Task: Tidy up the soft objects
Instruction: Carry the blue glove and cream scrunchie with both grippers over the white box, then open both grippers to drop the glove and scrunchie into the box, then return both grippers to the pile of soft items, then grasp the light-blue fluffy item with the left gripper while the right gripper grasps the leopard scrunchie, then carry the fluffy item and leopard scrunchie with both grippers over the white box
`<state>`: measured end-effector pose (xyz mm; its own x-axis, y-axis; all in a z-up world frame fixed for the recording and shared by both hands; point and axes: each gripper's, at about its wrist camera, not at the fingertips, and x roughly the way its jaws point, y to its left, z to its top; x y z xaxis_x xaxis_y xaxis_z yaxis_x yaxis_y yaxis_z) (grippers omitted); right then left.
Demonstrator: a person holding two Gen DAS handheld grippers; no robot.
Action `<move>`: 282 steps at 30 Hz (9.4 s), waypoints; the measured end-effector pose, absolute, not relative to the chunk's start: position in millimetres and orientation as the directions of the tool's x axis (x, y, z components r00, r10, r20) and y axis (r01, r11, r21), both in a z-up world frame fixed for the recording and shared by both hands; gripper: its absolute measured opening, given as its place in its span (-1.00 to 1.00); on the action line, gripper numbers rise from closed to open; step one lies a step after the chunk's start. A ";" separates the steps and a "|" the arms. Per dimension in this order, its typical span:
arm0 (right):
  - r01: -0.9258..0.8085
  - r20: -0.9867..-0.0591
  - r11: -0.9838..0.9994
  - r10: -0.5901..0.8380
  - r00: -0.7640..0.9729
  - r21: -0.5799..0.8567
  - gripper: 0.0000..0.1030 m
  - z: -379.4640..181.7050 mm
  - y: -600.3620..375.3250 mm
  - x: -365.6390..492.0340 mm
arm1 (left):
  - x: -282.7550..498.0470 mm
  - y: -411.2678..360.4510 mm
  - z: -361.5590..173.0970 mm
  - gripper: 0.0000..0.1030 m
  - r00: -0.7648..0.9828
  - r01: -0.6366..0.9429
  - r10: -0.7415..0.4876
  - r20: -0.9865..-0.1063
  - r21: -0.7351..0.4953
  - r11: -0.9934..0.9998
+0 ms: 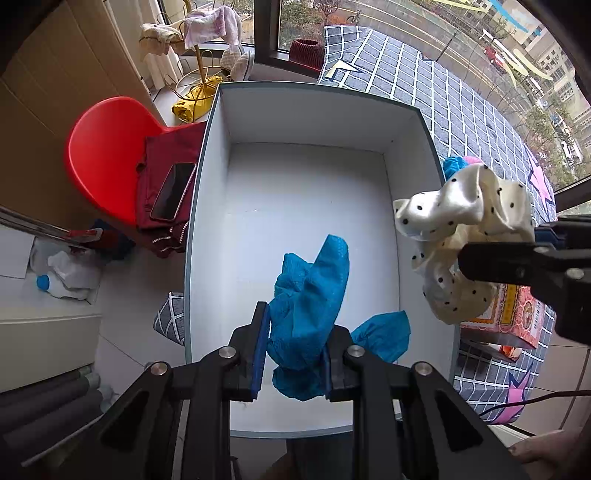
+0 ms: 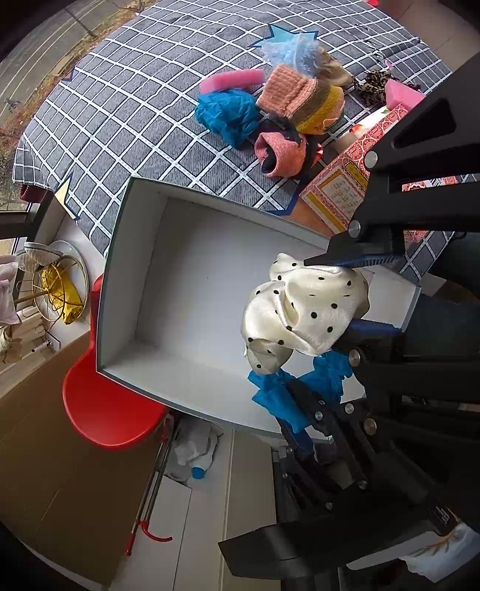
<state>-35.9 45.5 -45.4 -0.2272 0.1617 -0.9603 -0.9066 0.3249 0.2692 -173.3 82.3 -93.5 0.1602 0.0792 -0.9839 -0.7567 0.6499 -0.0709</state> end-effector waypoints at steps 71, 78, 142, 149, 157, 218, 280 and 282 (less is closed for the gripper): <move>-0.606 -0.993 0.789 0.113 -0.020 0.102 0.55 -74.3 -71.2 191.0 | -51.0 99.5 -53.2 1.00 0.232 -0.719 0.022 -0.972 -0.157 0.677; -0.439 -0.989 0.887 0.115 -0.092 0.144 0.55 -137.9 -110.3 218.2 | -26.0 77.7 -51.8 1.00 0.186 -0.690 0.009 -0.983 -0.124 0.713; -0.094 -0.812 0.834 0.495 -0.309 0.543 0.55 -210.6 -308.7 198.7 | 228.1 -139.2 -193.4 0.57 -0.075 -0.032 0.079 -0.994 0.081 0.996; -0.181 -0.852 0.852 0.426 -0.303 0.491 -0.18 -215.3 -271.4 192.7 | 243.0 -128.9 -189.6 -0.21 -0.052 -0.088 0.043 -0.998 0.048 0.995; -0.186 -0.869 0.862 0.419 -0.261 0.472 -0.46 -202.2 -262.6 201.4 | 244.8 -114.5 -150.9 -0.64 0.065 -0.112 0.021 -0.998 0.014 0.994; -0.323 -0.936 0.879 0.314 -0.160 0.350 -0.45 -127.0 -326.8 78.6 | 11.5 -185.0 -66.8 -0.39 0.090 0.261 -0.172 -0.981 -0.144 0.955; -0.887 -0.896 0.144 0.146 -0.420 0.439 0.60 -42.5 -77.1 -81.0 | -188.0 51.0 -76.4 -0.38 0.278 -0.553 0.012 -0.960 -0.150 0.819; -0.876 -0.894 0.179 0.126 -0.430 0.447 0.59 -62.8 -83.8 -84.6 | -185.0 51.2 -83.1 -0.38 0.257 -0.553 0.003 -0.966 -0.145 0.821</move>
<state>-84.6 -83.8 -62.8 -0.4302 0.1259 -0.8939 -0.8765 0.1789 0.4470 -185.0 51.2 -83.1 0.2573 0.0026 -0.9663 -0.5526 0.8208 -0.1449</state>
